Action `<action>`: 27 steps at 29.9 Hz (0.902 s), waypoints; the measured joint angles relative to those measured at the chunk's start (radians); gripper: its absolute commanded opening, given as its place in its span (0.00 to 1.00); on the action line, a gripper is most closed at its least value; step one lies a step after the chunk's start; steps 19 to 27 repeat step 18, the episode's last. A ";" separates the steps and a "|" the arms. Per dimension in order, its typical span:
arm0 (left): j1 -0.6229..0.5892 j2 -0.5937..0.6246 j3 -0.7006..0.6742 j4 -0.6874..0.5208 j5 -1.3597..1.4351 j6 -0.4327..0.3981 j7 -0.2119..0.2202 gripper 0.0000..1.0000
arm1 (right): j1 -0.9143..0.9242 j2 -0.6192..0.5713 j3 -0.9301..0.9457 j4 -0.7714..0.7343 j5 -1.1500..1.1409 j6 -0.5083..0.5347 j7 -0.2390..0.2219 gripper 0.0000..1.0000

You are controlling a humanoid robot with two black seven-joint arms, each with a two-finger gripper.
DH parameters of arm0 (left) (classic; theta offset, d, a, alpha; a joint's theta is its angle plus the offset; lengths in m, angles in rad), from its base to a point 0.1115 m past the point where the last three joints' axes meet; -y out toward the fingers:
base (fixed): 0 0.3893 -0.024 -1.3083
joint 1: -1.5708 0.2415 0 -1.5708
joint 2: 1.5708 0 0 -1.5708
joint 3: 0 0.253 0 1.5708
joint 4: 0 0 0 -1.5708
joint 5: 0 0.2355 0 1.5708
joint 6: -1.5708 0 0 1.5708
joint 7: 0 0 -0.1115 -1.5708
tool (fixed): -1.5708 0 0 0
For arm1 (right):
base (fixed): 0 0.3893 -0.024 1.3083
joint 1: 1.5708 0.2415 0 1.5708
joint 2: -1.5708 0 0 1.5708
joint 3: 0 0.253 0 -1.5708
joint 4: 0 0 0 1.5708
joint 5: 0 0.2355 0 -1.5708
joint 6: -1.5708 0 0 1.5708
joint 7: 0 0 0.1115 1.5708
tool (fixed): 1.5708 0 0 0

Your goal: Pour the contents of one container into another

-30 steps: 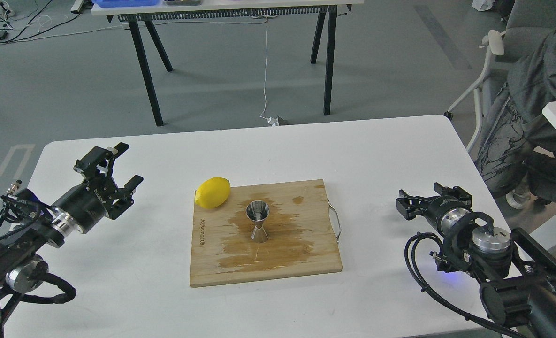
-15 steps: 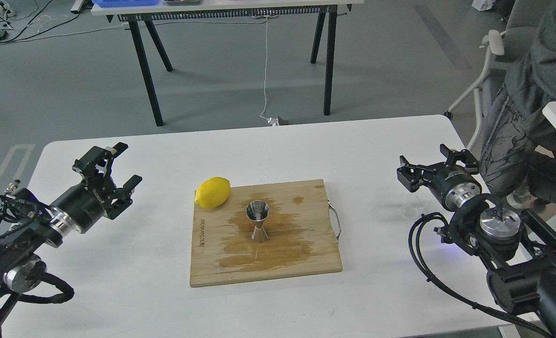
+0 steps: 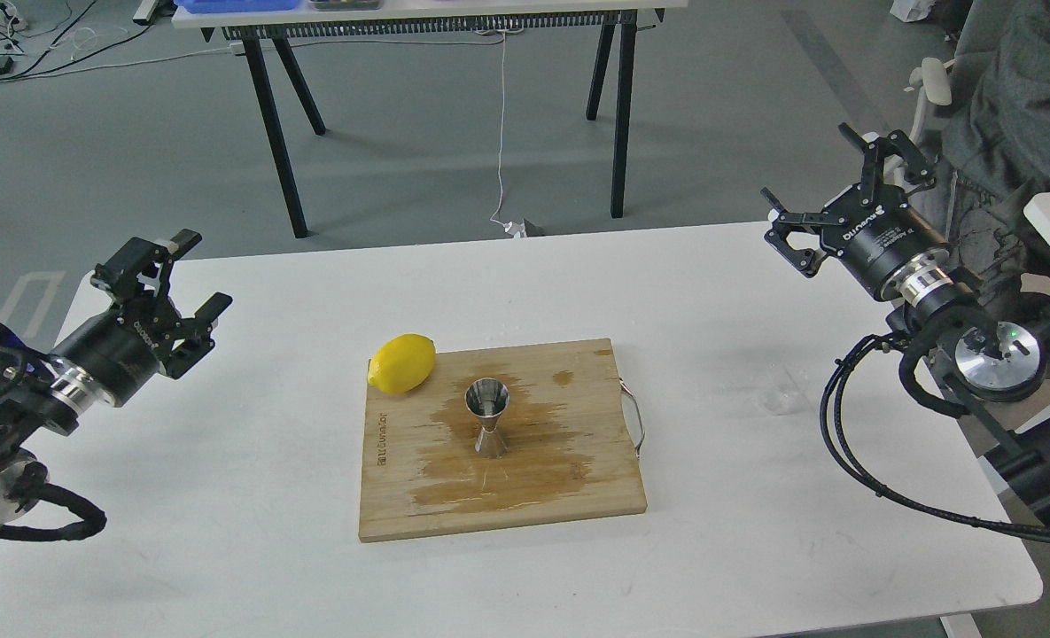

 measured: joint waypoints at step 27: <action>-0.074 0.043 0.015 0.001 -0.019 0.000 0.000 0.98 | 0.021 -0.054 -0.010 -0.047 -0.017 0.144 0.002 0.99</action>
